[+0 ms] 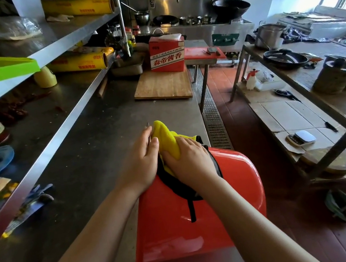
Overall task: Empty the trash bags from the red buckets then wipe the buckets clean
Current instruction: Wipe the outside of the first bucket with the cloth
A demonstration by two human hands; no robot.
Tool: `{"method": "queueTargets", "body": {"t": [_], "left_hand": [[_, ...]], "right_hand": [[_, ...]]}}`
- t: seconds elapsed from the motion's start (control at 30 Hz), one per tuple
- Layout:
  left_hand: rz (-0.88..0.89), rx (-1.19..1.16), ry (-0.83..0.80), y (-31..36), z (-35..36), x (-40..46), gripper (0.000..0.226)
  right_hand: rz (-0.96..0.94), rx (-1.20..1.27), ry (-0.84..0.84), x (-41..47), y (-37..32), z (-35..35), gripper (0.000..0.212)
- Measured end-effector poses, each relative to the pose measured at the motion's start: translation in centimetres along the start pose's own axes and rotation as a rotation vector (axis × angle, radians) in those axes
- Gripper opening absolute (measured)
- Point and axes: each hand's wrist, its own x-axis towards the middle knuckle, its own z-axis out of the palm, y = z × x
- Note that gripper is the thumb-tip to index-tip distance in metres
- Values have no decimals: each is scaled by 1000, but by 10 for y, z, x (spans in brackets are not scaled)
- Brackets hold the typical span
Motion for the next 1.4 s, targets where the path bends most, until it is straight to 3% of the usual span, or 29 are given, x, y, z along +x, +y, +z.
{"method": "queueTargets", "body": {"t": [0.33,0.6,0.9,1.23,1.4], "left_hand": [[2,25,-31,0,0,-13,46],[-38,17,-30,-1,0,-20,44],[37,-50,-25,2,-7,-35,44],[215,-45,-7,-29,-8,-45,50],[225,-12,-20,-34,-9,-47,54]], "right_hand": [[375,-67,-48,-3,88,-45,40],[623,152,-38,-13,135,-65,32],[639,124,-12,-20,138,-66,33],[601,32,35,-23,137,-56,53],[384,-52,48,-12,124,-46,58]]}}
